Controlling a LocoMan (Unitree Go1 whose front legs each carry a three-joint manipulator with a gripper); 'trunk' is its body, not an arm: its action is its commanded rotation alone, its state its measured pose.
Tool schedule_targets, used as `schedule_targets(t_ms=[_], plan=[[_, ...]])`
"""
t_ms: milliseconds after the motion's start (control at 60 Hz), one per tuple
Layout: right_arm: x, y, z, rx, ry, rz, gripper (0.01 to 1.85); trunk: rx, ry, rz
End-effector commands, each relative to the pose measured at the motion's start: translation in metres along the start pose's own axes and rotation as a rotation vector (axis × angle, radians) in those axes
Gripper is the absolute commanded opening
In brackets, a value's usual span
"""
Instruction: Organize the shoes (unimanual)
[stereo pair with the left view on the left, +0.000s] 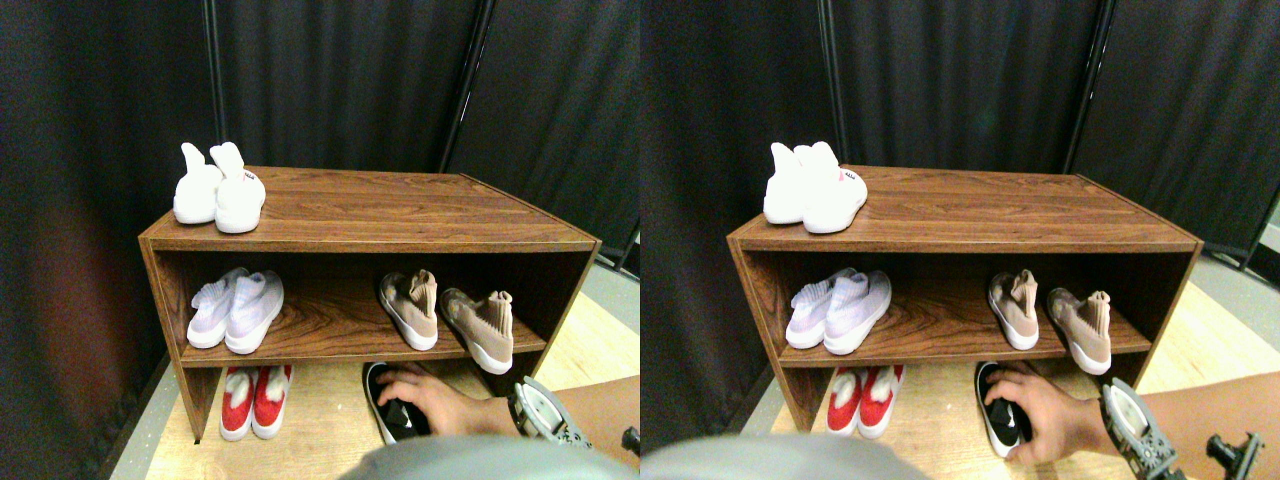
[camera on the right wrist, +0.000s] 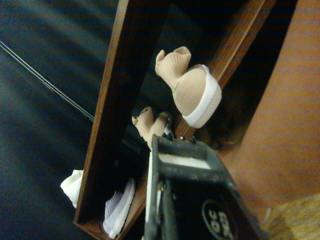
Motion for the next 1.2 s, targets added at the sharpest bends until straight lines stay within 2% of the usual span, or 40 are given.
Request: schedule_targets(t_ms=[17,233,550,800,833,850,867,917,933,950,983,1067,1200], plan=[[0.004,0.008,0.001,-0.019,-0.013,0.041,0.06,-0.011,0.017,0.006],[0.006,0.006,0.002,-0.015,-0.035,0.02,0.06,-0.008,0.023,0.005],[0.009,0.002,0.003,-0.013,-0.03,0.028,0.06,-0.009,0.025,0.004],[0.009,0.004,0.003,0.024,-0.066,0.023,0.06,-0.005,0.025,-0.005],[0.008,0.006,0.005,0.051,-0.063,0.001,0.44,-0.005,0.026,-0.006],[0.008,0.006,0.005,0.051,-0.063,0.001,0.44,-0.005,0.026,-0.006],[0.007,0.006,0.005,0.036,-0.073,0.005,0.63,-0.005,0.026,-0.006],[0.007,0.007,0.005,-0.001,-0.104,0.003,0.99,-0.002,0.025,-0.007],[0.007,0.007,0.005,-0.001,-0.104,0.003,0.99,-0.002,0.025,-0.007],[0.008,0.006,0.006,-0.025,-0.109,0.002,1.16,-0.002,0.025,-0.008],[0.008,0.006,0.006,-0.036,-0.112,0.001,1.19,-0.001,0.026,-0.009],[0.013,0.003,0.009,-0.056,-0.131,-0.018,1.42,-0.001,0.024,-0.009],[0.021,0.0,0.011,-0.051,-0.159,-0.032,1.62,0.003,0.023,-0.011]])
